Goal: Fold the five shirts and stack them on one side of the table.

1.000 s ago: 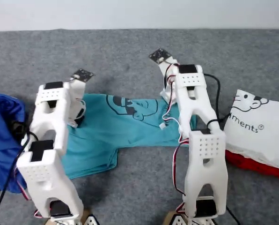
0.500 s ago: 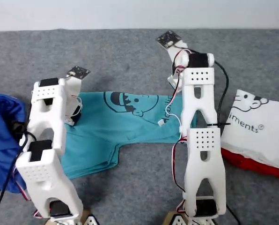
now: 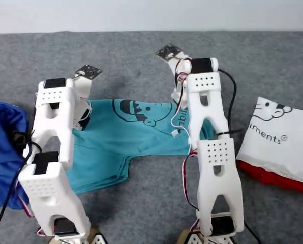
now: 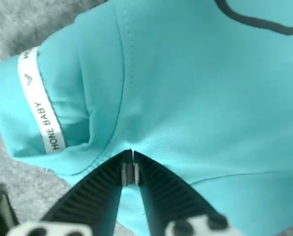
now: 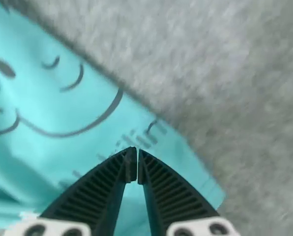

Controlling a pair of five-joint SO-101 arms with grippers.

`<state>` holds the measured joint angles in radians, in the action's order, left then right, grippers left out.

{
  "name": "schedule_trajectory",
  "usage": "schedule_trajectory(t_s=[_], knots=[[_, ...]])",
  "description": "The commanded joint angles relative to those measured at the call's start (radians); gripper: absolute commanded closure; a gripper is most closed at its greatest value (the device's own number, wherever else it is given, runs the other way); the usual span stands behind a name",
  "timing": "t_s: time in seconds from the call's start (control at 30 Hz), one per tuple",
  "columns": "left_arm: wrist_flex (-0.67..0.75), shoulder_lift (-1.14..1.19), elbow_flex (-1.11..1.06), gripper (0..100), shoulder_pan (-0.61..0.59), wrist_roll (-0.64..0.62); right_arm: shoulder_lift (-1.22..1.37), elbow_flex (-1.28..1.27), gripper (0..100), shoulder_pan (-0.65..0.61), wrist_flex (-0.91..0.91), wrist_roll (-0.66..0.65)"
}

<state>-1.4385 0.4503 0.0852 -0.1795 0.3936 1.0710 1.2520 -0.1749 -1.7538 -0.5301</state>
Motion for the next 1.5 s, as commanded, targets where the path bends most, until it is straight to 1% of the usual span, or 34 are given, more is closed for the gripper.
schedule_trajectory(t_s=[0.0, 0.1, 0.2, 0.4, 0.6, 0.7, 0.9, 1.03, 1.13, 1.3, 1.4, 1.47], knots=[[-0.015, -0.026, 0.031, 99, -0.008, 0.005, -0.177, -0.215, 98.1, -0.013, -0.044, 0.037], [-0.012, -0.026, 0.031, 99, -0.003, 0.005, -0.219, -0.379, 98.1, -0.018, -0.041, 0.038], [-0.011, -0.026, 0.035, 99, -0.002, 0.005, -0.228, -0.474, 98.1, -0.004, -0.044, 0.038], [-0.014, -0.026, 0.036, 99, -0.008, 0.005, -0.358, -0.655, 98.1, 0.081, -0.045, 0.032], [-0.009, -0.026, 0.036, 99, -0.006, 0.005, -0.498, -0.899, 97.7, 0.143, -0.044, -0.032], [-0.009, -0.026, 0.036, 99, -0.005, 0.005, -0.532, -0.911, 97.7, 0.162, -0.041, -0.032], [-0.011, -0.026, 0.036, 99, -0.002, 0.005, -0.568, -0.819, 97.6, 0.160, -0.039, -0.021], [-0.015, -0.034, 0.036, 99, -0.002, -0.008, -0.576, -0.772, 97.5, 0.153, -0.039, 0.061], [-0.015, -0.091, 0.036, 99, -0.006, -0.074, -0.582, -0.770, 93.3, 0.142, -0.044, 0.121], [-0.009, -0.198, 0.036, 99, -0.003, -0.163, -0.605, -0.770, 83.2, 0.136, -0.038, 0.339], [-0.015, -0.219, 0.035, 99, -0.006, -0.216, -0.601, -0.770, 83.8, 0.120, -0.007, 0.483], [-0.018, -0.219, 0.031, 99, -0.008, -0.249, -0.601, -0.770, 85.3, 0.108, 0.031, 0.545]])
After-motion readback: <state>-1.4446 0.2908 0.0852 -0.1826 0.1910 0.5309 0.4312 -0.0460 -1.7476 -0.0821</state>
